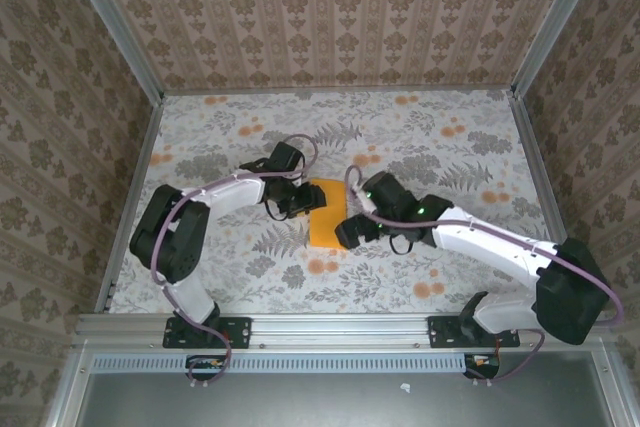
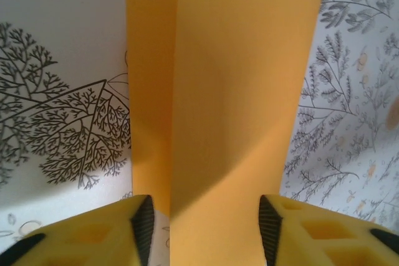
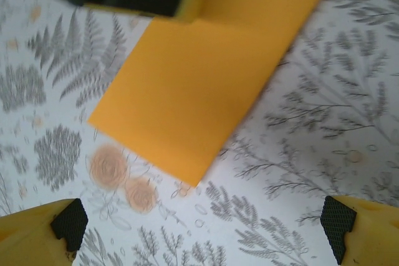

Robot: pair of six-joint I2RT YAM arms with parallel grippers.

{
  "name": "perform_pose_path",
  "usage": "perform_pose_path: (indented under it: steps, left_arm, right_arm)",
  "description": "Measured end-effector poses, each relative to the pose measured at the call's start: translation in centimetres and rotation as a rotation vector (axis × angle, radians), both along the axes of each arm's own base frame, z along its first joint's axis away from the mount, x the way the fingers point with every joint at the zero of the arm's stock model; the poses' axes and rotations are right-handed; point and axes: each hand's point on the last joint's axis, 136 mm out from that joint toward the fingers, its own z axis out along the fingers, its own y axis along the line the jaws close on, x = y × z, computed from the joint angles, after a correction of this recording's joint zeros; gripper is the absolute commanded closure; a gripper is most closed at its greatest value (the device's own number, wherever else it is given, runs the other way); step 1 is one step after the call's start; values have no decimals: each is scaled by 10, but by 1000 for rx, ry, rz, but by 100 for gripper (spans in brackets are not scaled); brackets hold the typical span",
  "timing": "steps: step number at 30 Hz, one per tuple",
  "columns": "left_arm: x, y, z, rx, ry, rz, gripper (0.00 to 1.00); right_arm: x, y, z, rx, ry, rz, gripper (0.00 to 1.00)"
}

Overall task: Fold a paper plane with a square sheet of paper (fold left side to right side)
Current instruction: Third fold the triangle at the center of the table.

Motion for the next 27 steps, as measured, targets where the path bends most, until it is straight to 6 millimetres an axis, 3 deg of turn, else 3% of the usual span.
perform_pose_path:
  steps: [3, 7, 14, 21, 27]
  left_arm:
    - [-1, -1, -6, -5, 20, 15, 78]
    - [-1, -2, -7, -15, 27, 29, 90]
    - [0, -5, -5, -34, 30, 38, 97]
    - [0, -5, -8, -32, 38, 40, 98]
    - [-1, -5, -11, -27, 46, 40, 98]
  right_arm:
    - [-16, 14, -8, -72, -65, 103, 0]
    - [-27, 33, -26, -197, -164, 231, 0]
    - [-27, 47, -62, -389, -282, 357, 2]
    - [-16, 60, -73, -445, -350, 392, 19]
    - [-7, 73, -66, -416, -395, 378, 46]
